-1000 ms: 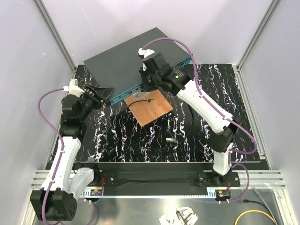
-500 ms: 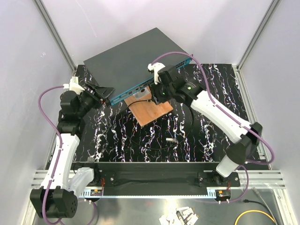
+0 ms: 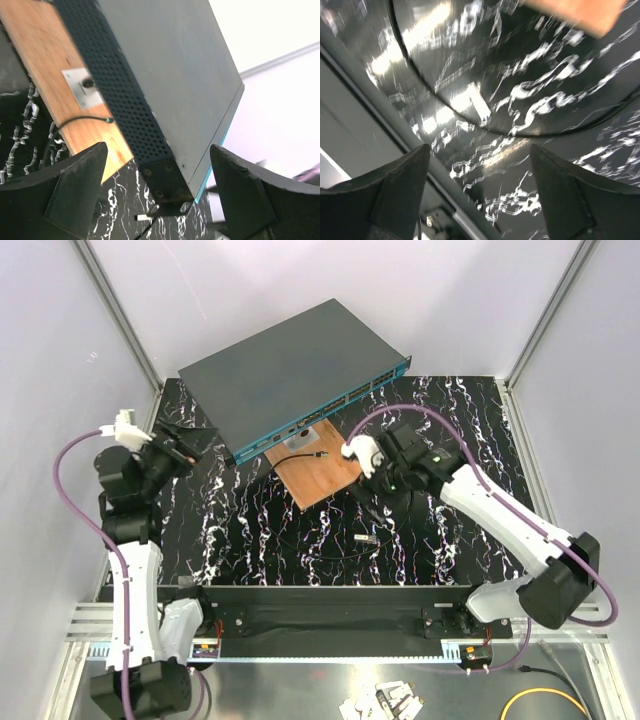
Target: Insert the plug into the switch port
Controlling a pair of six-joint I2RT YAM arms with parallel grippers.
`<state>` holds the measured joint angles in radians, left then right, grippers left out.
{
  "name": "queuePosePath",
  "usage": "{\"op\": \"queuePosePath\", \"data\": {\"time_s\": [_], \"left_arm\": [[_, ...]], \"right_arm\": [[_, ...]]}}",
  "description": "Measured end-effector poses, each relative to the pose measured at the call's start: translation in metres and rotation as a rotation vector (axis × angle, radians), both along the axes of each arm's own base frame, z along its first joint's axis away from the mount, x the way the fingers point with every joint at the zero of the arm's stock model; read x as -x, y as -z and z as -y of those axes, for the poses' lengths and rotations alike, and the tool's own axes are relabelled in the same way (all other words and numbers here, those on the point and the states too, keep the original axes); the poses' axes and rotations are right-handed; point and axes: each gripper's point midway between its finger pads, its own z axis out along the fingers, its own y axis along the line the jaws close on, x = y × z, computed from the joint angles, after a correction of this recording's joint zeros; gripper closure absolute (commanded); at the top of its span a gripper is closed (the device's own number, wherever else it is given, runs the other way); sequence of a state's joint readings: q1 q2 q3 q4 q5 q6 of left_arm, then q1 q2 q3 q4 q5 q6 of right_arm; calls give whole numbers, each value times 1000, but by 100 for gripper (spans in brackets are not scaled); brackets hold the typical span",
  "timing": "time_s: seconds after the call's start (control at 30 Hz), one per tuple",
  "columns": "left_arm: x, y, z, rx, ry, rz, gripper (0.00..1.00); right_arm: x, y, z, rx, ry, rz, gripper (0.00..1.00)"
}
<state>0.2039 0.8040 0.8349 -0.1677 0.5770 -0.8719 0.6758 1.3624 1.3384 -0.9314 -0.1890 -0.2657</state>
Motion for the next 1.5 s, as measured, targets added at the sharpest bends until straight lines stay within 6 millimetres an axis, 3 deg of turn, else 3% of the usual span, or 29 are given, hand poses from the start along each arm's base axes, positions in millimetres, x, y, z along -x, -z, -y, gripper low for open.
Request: {"op": "queuePosePath", "data": {"time_s": [0.13, 0.33, 0.53, 0.83, 1.23, 1.37, 1.47, 1.5], "left_arm": [[5, -8, -23, 2, -58, 20, 10], [16, -40, -37, -65, -75, 96, 12], [28, -83, -26, -207, 7, 230, 12], [38, -96, -17, -324, 75, 312, 13], [40, -90, -6, -383, 153, 340, 13], [37, -87, -3, -386, 174, 336, 14], [36, -85, 0, -388, 190, 337, 14], [36, -85, 1, -388, 194, 337, 14]], "right_arm": [[19, 48, 15, 114, -54, -116, 24], [28, 93, 25, 184, -84, -179, 27], [25, 126, 21, 213, -94, -157, 36], [1, 169, 11, 285, -73, -99, 40], [1, 186, 7, 288, -98, -67, 40], [2, 186, 7, 278, -115, -48, 50], [3, 186, 8, 279, -126, -46, 51], [3, 186, 8, 279, -128, -45, 58]]}}
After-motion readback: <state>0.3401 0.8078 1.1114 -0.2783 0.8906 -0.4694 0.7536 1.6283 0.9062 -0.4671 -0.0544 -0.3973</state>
